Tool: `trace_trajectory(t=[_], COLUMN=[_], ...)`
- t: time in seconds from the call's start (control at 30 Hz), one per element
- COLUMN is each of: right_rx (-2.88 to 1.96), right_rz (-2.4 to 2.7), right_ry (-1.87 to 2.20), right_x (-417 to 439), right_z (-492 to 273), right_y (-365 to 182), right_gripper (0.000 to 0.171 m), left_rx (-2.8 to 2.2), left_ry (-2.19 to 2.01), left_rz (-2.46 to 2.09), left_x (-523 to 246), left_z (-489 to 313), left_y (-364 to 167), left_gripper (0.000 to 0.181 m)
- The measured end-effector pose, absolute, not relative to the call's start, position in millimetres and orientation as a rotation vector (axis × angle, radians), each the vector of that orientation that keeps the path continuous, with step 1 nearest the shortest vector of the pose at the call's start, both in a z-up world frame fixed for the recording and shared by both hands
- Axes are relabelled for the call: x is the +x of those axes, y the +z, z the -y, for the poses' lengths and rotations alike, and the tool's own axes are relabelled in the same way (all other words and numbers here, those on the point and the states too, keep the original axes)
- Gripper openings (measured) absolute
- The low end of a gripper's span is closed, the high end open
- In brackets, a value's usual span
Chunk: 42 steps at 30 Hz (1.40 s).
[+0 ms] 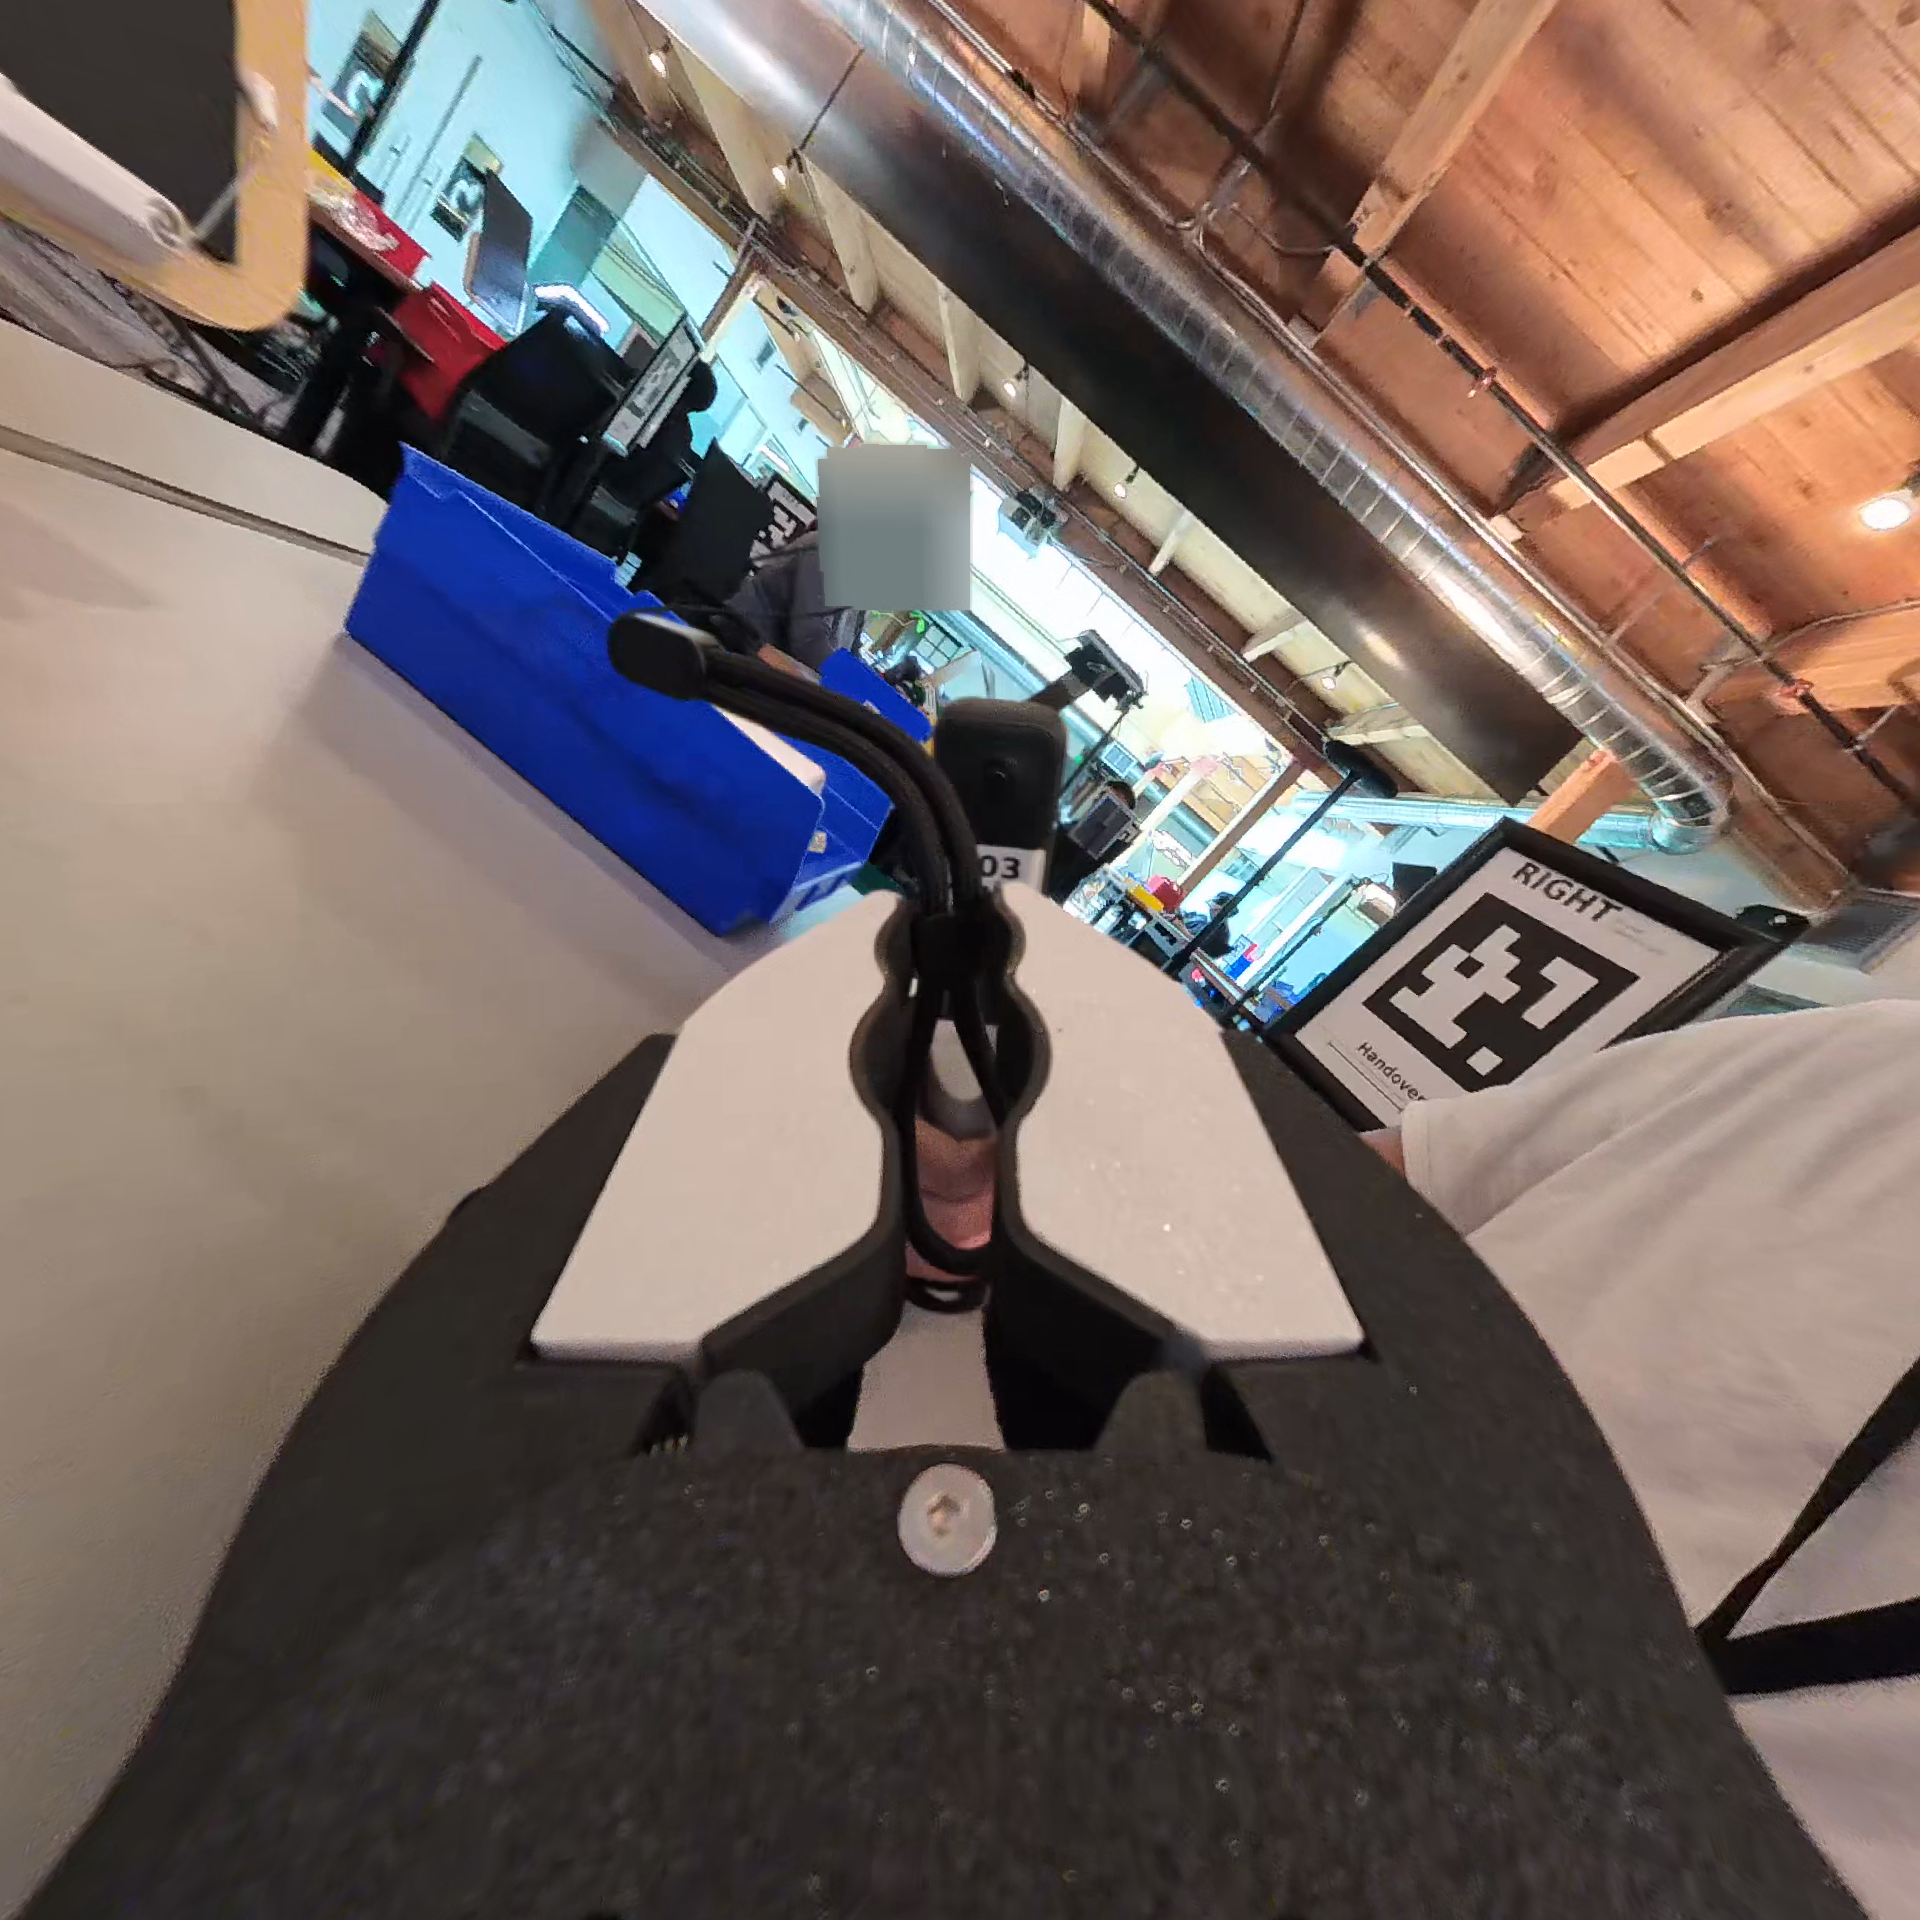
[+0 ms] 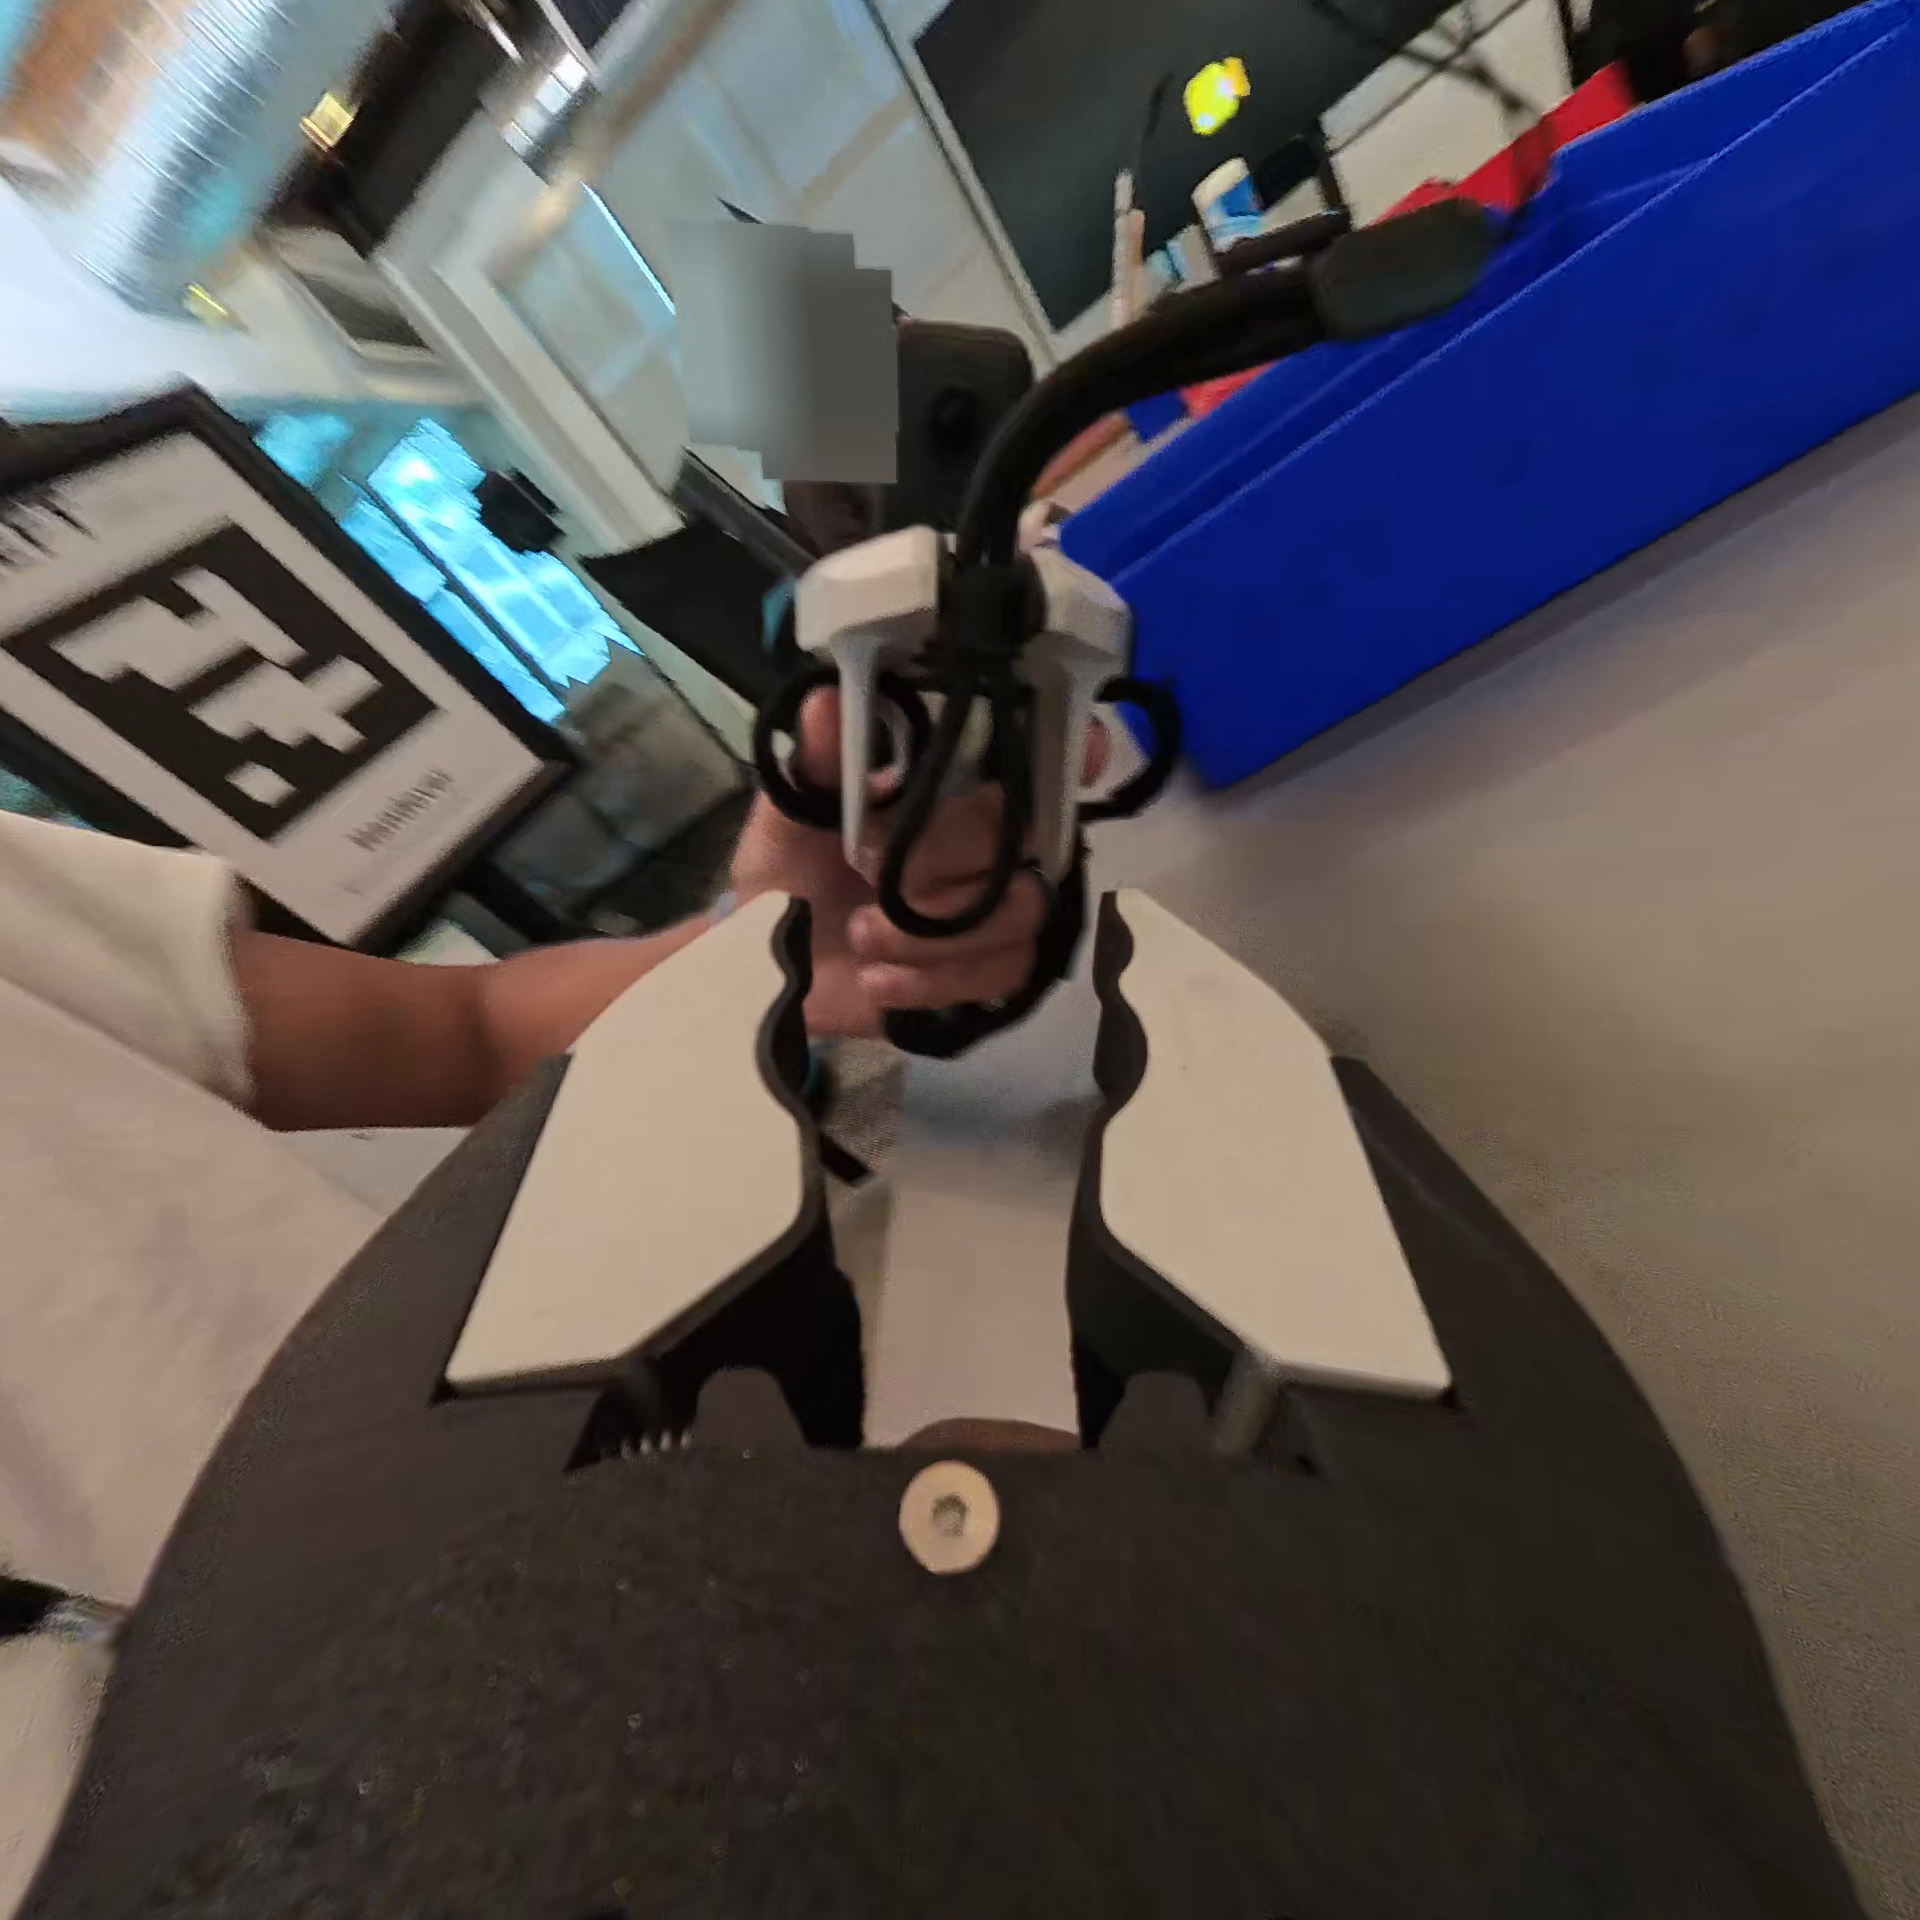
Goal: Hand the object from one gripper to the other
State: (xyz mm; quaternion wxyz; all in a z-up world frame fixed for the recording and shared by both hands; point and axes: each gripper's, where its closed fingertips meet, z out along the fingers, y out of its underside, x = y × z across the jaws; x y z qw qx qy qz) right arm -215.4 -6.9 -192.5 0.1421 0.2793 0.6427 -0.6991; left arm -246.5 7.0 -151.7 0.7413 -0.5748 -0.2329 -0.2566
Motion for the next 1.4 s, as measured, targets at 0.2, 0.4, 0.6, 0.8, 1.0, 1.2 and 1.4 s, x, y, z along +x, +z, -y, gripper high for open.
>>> trace_trajectory(t=[0.2,0.4,0.6,0.8,1.0,1.2,1.4], right_rx=[0.796,0.759,0.801,0.778,0.652,0.648,0.580], right_rz=[-1.660,-1.821,-2.014,-2.403,-2.313,-2.192,-2.035], right_ry=[-1.996,-1.957,-1.946,-1.787,-1.664,-1.553,-1.595], right_x=[-210.7,-211.4,-224.4,-237.4,-218.5,-205.5,-191.8], right_z=[10.9,-1.4,-22.7,-54.0,-56.8,-48.7,-37.1], right_y=[-182.4,-191.8,-202.5,-226.4,-232.2,-242.6,-225.8], right_gripper=[0.041,0.005,0.004,0.004,0.004,0.004,0.004], left_rx=[-1.315,-1.340,-1.446,-1.736,-1.817,-1.907,-2.097], left_ry=[-0.521,-0.509,-0.423,-0.057,0.235,0.061,0.205], left_rz=[0.471,0.463,0.465,0.474,0.407,0.055,-0.067], left_x=[-234.4,-230.8,-233.1,-264.4,-285.9,-218.7,-201.4], left_z=[-22.3,-26.7,-27.2,-2.1,22.4,-15.8,-37.3], left_y=[-154.9,-157.6,-169.3,-200.2,-199.6,-204.9,-241.1], left_gripper=[0.012,0.013,0.024,0.033,0.048,0.057,0.039])
